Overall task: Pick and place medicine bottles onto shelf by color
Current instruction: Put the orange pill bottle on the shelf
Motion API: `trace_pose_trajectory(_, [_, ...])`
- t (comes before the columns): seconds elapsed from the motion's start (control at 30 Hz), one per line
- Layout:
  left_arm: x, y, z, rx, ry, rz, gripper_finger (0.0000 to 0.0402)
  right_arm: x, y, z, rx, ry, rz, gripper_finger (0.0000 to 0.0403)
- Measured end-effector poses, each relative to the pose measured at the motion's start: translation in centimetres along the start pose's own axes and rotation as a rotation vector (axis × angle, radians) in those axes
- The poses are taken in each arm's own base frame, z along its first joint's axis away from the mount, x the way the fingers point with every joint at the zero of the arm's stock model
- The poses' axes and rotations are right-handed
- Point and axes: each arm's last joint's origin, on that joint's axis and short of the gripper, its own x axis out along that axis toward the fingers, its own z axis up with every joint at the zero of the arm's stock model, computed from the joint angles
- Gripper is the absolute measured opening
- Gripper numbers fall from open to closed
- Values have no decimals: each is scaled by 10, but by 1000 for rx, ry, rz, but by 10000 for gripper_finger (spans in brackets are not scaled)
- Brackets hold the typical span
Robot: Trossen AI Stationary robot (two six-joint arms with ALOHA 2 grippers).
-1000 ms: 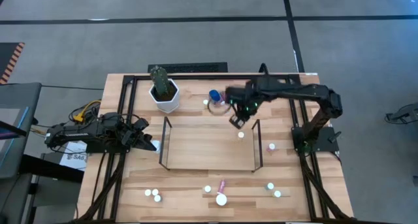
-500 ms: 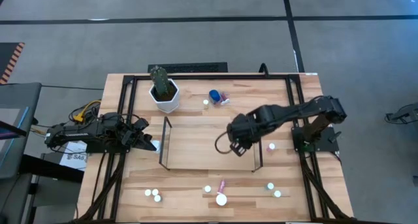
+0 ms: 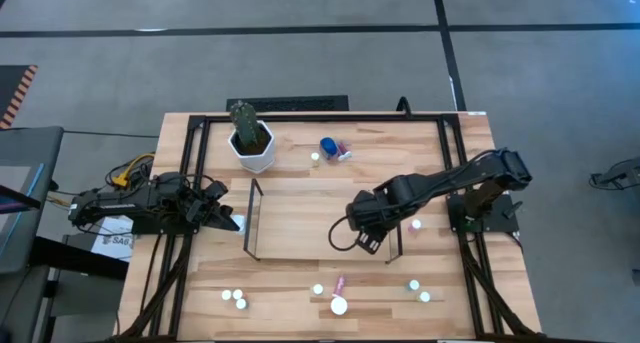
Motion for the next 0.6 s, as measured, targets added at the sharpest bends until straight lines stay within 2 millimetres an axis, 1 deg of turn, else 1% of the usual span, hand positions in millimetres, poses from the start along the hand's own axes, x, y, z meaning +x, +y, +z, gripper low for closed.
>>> trace_pose_trajectory(0.1, [0, 0, 0, 0, 0, 0, 144, 8, -1, 1, -59, 7, 11, 118])
trace_pose_trajectory(0.27, [0, 0, 0, 0, 0, 0, 144, 15, -4, 2, -162, 25, 15, 119])
trace_pose_trajectory(0.6, [0, 0, 0, 0, 0, 0, 144, 29, -8, -1, -426, 41, 5, 119])
